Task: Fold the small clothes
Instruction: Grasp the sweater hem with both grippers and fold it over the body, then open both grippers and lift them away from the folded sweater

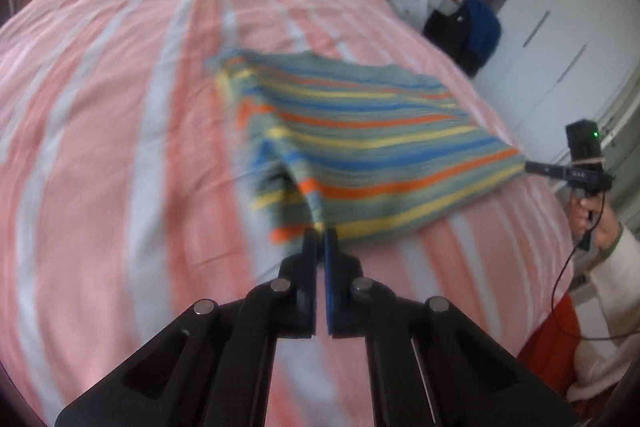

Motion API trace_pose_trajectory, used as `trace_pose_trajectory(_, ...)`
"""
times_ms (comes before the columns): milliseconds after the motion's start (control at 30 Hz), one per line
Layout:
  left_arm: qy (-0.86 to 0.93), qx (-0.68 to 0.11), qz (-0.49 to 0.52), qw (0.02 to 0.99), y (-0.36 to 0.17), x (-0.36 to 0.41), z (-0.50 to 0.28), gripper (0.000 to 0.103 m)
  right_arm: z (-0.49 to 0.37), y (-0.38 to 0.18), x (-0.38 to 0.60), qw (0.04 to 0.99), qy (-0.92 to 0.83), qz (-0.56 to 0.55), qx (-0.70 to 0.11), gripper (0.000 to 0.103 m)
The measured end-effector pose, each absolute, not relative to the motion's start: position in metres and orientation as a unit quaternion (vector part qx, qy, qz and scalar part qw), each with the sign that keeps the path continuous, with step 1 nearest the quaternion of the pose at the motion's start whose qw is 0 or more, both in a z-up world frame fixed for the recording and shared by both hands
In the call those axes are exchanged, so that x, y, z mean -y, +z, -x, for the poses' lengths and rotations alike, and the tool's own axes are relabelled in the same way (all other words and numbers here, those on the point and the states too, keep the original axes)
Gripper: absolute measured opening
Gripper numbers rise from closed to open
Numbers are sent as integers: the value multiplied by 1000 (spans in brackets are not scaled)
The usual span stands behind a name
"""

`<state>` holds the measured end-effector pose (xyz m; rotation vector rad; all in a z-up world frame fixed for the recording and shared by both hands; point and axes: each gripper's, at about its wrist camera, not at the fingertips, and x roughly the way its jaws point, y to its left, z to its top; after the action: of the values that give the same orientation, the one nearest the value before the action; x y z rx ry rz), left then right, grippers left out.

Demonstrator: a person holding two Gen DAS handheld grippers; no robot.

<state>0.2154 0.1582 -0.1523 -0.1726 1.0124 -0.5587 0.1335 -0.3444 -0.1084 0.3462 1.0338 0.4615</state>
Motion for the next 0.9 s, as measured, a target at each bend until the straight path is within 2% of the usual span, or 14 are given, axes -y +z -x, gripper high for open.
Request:
trace_pose_trajectory(133,-253,-504,80,822,-173,-157,-217,0,-142,-154,336,800,194,-152,-547,6)
trace_pose_trajectory(267,-222,-495,58,838,-169,-152,-196,2,-136,-164,334,816,185,-164,-523,6)
trace_pose_trajectory(300,-207,-498,50,841,-168,-154,-191,5,-132,-161,336,819,185,-169,-516,15)
trace_pose_trajectory(333,-185,-497,43,847,-166,-155,-185,7,-126,-156,339,826,174,-165,-511,30)
trace_pose_trajectory(367,-170,-494,41,852,-163,-157,-174,19,-120,-151,341,832,170,-161,-503,46)
trace_pose_trajectory(400,-164,-483,47,859,-157,-158,-161,43,-112,-146,343,839,170,-159,-492,52)
trace_pose_trajectory(433,-159,-473,53,865,-153,-161,-153,56,-103,-141,345,847,168,-155,-480,55)
trace_pose_trajectory(467,-145,-452,60,878,-145,-161,-138,75,-92,-137,348,855,162,-149,-470,57)
trace_pose_trajectory(500,-137,-437,65,887,-140,-161,-129,86,-84,-135,350,859,157,-146,-464,58)
trace_pose_trajectory(733,-76,-370,53,925,-123,-126,-100,96,-25,-148,366,898,71,-134,-414,61)
trace_pose_trajectory(900,-34,-363,4,931,-151,-99,-114,97,-12,-166,353,919,41,-96,-380,64)
